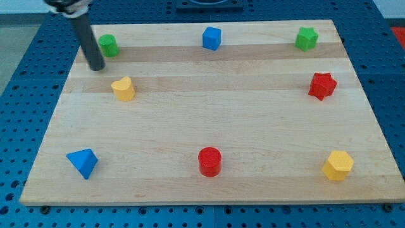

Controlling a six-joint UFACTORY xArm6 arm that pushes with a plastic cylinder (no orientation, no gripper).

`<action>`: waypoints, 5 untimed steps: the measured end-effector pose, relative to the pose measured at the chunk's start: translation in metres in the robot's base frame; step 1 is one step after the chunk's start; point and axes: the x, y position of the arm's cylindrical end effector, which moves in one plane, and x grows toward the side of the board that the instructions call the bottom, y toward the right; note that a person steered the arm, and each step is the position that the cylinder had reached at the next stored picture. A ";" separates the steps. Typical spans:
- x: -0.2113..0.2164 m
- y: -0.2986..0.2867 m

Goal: Move the heart diagonally bottom left to the cube

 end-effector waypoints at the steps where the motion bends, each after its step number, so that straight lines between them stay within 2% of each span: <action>1: 0.064 -0.017; 2: 0.102 -0.014; 5: 0.080 0.088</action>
